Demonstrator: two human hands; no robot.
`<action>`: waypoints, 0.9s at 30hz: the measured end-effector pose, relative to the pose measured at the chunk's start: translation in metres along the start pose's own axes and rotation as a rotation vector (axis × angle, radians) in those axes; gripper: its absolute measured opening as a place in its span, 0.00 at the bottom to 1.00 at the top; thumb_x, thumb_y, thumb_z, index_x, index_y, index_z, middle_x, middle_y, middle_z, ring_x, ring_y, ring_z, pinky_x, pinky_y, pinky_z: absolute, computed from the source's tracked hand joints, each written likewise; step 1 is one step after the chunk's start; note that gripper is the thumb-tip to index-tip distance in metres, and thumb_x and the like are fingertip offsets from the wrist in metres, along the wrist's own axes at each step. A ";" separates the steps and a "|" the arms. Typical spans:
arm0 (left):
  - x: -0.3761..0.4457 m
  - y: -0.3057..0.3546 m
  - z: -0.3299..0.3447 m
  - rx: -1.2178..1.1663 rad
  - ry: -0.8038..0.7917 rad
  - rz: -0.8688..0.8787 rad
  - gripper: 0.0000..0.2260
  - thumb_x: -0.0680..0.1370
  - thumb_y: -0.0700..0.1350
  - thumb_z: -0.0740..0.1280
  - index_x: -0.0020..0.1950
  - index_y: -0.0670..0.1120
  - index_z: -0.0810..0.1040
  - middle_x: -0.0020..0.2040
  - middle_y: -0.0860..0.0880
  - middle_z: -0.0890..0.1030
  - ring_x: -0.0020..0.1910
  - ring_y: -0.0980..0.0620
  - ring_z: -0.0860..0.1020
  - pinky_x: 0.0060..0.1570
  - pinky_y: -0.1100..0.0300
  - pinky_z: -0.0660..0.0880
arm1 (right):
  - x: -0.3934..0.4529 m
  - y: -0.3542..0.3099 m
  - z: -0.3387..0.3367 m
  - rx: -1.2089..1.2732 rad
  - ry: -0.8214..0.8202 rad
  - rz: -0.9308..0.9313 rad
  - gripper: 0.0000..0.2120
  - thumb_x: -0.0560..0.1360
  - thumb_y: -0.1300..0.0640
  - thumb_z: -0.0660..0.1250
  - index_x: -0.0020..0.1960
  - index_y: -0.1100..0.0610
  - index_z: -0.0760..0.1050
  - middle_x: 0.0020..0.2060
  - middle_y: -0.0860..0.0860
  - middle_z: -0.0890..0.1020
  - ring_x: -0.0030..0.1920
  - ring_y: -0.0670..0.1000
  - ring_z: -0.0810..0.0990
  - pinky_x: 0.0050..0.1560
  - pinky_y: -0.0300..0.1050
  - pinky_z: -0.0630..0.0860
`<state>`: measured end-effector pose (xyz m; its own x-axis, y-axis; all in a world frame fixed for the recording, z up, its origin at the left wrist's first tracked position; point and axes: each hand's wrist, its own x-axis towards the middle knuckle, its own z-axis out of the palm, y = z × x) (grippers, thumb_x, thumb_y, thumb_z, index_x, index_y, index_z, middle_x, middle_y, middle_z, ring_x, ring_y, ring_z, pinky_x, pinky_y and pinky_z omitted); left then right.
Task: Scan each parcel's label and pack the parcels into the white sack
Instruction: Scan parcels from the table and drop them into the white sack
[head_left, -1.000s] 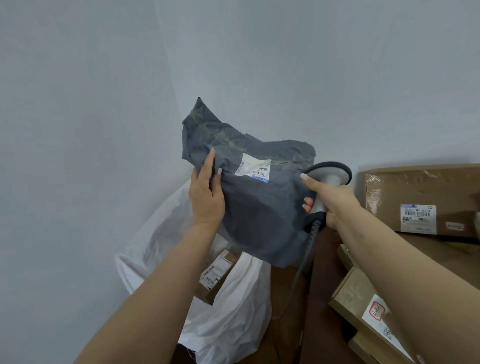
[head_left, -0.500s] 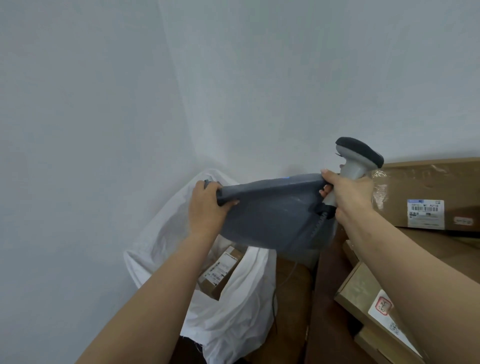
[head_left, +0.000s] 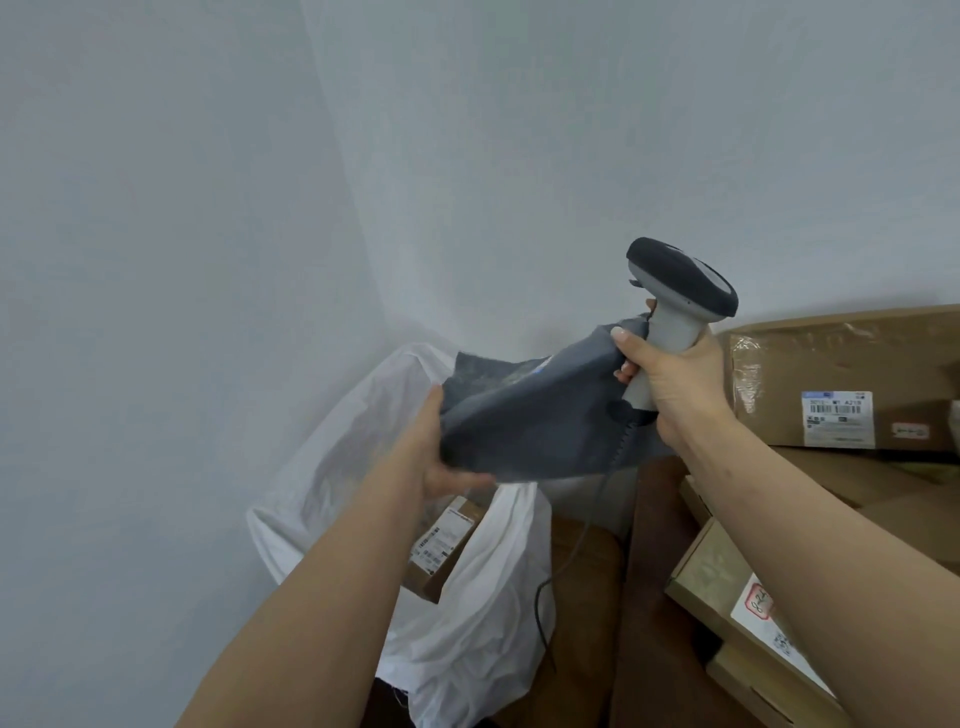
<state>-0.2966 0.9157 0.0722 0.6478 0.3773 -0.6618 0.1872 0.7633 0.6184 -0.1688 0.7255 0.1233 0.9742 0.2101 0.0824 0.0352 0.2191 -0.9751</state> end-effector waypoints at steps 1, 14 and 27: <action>-0.001 -0.007 0.004 -0.107 -0.091 -0.065 0.38 0.72 0.69 0.64 0.75 0.49 0.61 0.75 0.39 0.63 0.71 0.29 0.64 0.45 0.31 0.76 | -0.001 0.001 0.000 0.014 -0.019 -0.002 0.19 0.71 0.62 0.76 0.59 0.59 0.75 0.28 0.52 0.78 0.27 0.48 0.77 0.36 0.44 0.79; 0.019 0.007 0.043 -0.254 0.024 0.428 0.10 0.81 0.30 0.56 0.61 0.37 0.70 0.58 0.36 0.77 0.53 0.37 0.78 0.52 0.38 0.74 | -0.006 -0.001 -0.035 -0.215 -0.105 0.217 0.06 0.77 0.62 0.71 0.46 0.60 0.73 0.35 0.59 0.77 0.22 0.49 0.74 0.25 0.41 0.76; 0.014 0.016 0.040 -0.196 0.066 0.647 0.07 0.84 0.43 0.58 0.55 0.40 0.72 0.55 0.41 0.79 0.54 0.40 0.78 0.55 0.43 0.76 | -0.022 -0.053 0.002 -0.137 -0.486 0.506 0.07 0.77 0.59 0.69 0.45 0.62 0.75 0.29 0.54 0.73 0.23 0.47 0.69 0.23 0.38 0.71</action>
<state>-0.2553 0.9120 0.0896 0.5364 0.8166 -0.2131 -0.3645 0.4519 0.8142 -0.1928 0.7113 0.1733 0.6701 0.6621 -0.3356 -0.3361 -0.1326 -0.9325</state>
